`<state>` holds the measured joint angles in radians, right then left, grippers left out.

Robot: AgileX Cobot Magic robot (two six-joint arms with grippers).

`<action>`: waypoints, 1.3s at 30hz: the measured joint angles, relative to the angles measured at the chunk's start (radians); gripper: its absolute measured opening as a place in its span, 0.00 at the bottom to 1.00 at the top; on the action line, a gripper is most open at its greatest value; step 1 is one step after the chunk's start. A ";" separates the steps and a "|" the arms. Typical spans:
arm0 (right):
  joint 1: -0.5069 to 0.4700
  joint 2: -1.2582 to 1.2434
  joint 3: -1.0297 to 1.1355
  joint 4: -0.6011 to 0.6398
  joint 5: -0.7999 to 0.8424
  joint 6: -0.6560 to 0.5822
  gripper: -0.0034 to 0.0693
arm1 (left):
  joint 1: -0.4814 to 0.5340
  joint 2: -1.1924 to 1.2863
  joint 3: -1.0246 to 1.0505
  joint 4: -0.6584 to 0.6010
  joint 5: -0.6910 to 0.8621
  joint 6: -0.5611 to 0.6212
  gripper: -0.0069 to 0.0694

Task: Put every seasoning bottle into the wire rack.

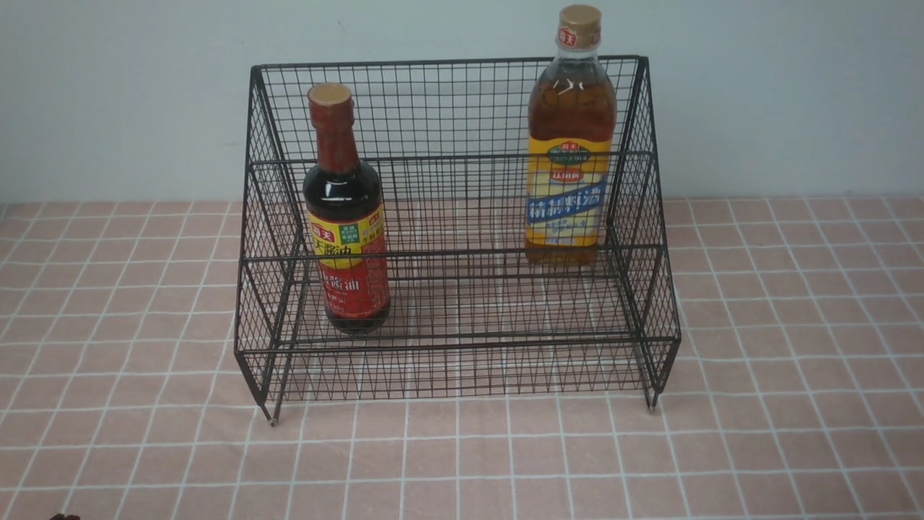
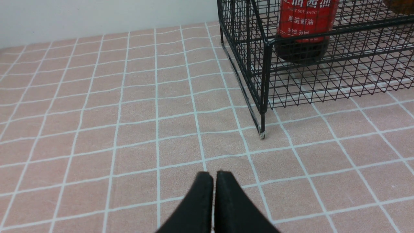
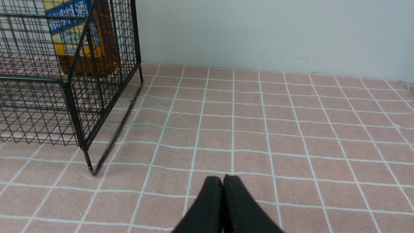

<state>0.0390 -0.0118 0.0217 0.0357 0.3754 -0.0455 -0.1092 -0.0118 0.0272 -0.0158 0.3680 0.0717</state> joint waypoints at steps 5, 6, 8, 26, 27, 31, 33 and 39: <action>0.000 0.000 0.000 0.000 0.000 0.000 0.03 | 0.000 0.000 0.000 0.000 0.001 0.000 0.08; 0.000 0.000 0.000 0.000 0.000 0.000 0.03 | 0.000 0.000 0.000 0.000 0.001 0.000 0.08; 0.000 0.000 0.000 0.000 0.000 0.000 0.03 | 0.000 0.000 0.000 0.000 0.001 0.000 0.08; 0.000 0.000 0.000 0.001 0.000 0.002 0.03 | 0.000 0.000 0.000 0.000 0.004 0.000 0.08; 0.000 0.000 0.000 0.001 0.000 0.002 0.03 | 0.000 0.000 0.000 0.000 0.004 0.000 0.08; 0.000 0.000 0.000 0.001 0.000 0.008 0.03 | 0.000 0.000 0.000 0.000 0.004 0.000 0.08; 0.000 0.000 0.000 0.001 0.000 0.016 0.03 | 0.000 0.000 0.000 0.000 0.004 0.000 0.08; 0.000 0.000 0.000 0.001 0.000 0.029 0.03 | 0.000 0.000 0.000 0.000 0.004 0.000 0.08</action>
